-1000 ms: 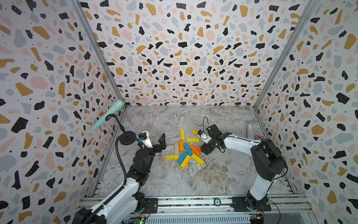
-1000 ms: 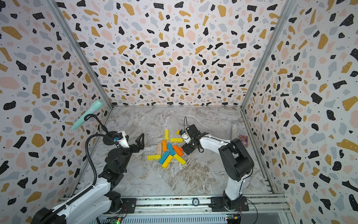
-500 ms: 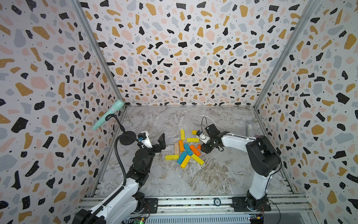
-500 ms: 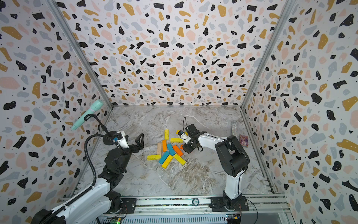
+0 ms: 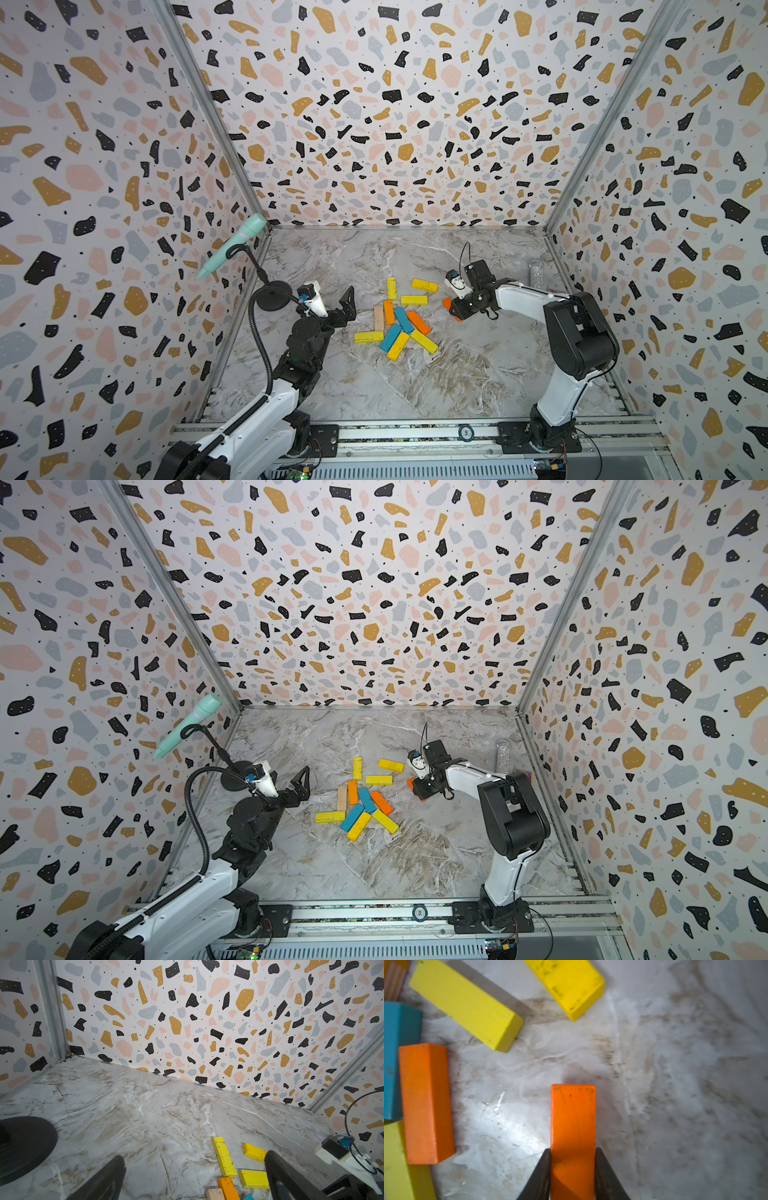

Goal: Assemble the number 6 with building blocks
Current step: Move the building block to the center of the board, then adjust the building block at the center of the board.

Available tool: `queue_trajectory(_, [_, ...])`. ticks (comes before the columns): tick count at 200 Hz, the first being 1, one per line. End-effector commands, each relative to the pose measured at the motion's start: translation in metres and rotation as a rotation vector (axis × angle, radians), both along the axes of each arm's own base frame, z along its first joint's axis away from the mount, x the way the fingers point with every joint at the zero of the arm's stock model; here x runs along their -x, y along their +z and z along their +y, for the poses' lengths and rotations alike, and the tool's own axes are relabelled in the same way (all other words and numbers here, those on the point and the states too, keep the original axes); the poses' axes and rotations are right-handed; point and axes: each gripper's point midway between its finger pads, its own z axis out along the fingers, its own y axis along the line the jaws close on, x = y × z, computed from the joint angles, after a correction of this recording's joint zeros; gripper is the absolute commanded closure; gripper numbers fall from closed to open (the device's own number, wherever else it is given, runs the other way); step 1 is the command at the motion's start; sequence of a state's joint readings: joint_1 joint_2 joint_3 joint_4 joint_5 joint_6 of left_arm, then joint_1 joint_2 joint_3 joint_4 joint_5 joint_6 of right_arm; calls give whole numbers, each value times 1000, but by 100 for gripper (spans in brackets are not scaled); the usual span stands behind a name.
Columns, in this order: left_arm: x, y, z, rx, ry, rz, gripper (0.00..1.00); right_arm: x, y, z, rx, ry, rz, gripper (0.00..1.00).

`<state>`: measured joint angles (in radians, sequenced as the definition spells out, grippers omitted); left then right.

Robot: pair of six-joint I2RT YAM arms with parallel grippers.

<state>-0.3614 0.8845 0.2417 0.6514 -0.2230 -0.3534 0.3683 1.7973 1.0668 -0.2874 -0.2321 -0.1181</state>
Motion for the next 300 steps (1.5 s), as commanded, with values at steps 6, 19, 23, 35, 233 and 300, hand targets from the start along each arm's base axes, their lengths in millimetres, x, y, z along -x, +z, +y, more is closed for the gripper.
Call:
queue_trajectory(6, [-2,6,-5,11,-17,-16,1,-21,19,-8,29,4,-54,91])
queue_trajectory(19, [-3,5,-6,13,-24,-15,1,-26,15,-11,37,6,-50,91])
queue_trajectory(23, [-3,5,-6,13,-24,-15,1,-26,14,-12,39,9,-45,91])
queue_trajectory(35, [-3,5,-6,11,-22,-15,0,-27,8,-11,45,25,-32,91])
queue_trajectory(233, [-1,7,-6,21,-26,-15,0,13,39,39,-239,-197,35,55])
queue_trajectory(300, [-3,5,-6,19,-22,-9,0,14,8,9,-228,-258,106,56])
